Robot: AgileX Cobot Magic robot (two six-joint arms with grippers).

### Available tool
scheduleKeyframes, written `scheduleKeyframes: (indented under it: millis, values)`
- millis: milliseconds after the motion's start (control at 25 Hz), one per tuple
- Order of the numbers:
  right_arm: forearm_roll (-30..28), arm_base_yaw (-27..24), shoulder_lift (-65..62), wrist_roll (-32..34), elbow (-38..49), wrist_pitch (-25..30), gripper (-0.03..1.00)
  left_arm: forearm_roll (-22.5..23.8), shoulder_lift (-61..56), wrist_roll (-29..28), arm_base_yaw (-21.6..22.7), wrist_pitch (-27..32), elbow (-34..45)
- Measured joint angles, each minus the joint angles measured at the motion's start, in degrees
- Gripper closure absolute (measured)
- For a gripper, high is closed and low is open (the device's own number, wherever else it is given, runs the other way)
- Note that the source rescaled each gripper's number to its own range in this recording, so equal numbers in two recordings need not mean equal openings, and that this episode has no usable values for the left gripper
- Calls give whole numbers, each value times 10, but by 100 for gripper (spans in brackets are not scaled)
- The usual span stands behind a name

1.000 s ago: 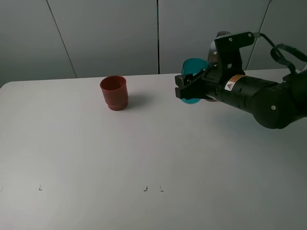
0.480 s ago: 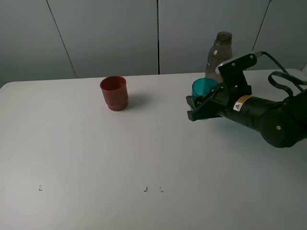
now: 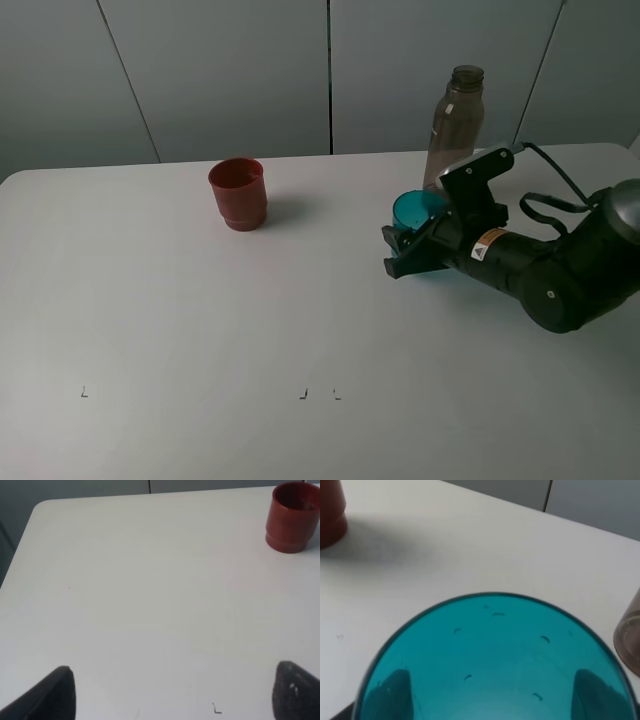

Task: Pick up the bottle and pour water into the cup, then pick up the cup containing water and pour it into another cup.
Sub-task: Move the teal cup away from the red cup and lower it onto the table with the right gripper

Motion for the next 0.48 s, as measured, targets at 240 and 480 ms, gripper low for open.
scheduleKeyframes:
  millis: [240,480]
  values:
    - [0,0,4,0,0,-3,89,0,0,0,0,0,0]
    - [0,0,4,0,0,-3,89,0,0,0,0,0,0]
